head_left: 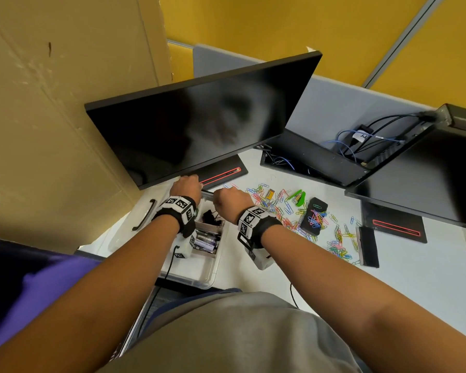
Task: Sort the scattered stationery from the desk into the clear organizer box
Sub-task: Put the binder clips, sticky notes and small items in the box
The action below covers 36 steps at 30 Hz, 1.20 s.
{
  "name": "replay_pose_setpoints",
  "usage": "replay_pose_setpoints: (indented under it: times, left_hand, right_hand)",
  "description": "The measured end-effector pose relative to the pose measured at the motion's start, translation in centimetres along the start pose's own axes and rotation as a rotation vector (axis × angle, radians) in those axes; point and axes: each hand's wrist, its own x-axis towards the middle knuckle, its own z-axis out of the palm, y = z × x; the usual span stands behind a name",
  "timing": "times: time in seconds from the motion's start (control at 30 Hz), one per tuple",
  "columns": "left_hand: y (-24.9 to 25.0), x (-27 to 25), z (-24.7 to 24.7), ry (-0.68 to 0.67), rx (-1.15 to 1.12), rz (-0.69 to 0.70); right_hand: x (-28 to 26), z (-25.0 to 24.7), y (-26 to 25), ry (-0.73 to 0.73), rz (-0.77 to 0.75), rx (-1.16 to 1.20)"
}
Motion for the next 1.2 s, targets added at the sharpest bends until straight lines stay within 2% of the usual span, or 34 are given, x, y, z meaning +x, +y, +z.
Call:
replay_pose_setpoints:
  times: [0.27, 0.4, 0.57, 0.77, 0.93, 1.2]
  left_hand:
    - [0.4, -0.1, -0.4, -0.028, -0.029, -0.055]
    - [1.9, -0.8, -0.4, 0.002, -0.042, -0.066]
    - [6.8, -1.9, -0.4, 0.007, -0.092, 0.006]
    - [13.2, -3.4, 0.7, 0.012, -0.094, 0.172]
    - [17.2, -3.7, 3.6, -0.093, -0.070, 0.196]
    - [20.8, -3.1, 8.0, -0.269, 0.015, 0.182]
  right_hand:
    - [-1.4, -0.6, 2.5, 0.112, 0.006, 0.231]
    - [-2.2, -0.6, 4.3, 0.136, 0.030, 0.286]
    - [-3.3, -0.6, 7.6, 0.125, 0.085, 0.307]
    - [-4.9, -0.2, 12.7, 0.119, 0.155, 0.315]
    - [-6.8, 0.8, 17.5, 0.088, 0.205, 0.325]
    - [-9.4, 2.5, 25.1, 0.007, 0.341, 0.289]
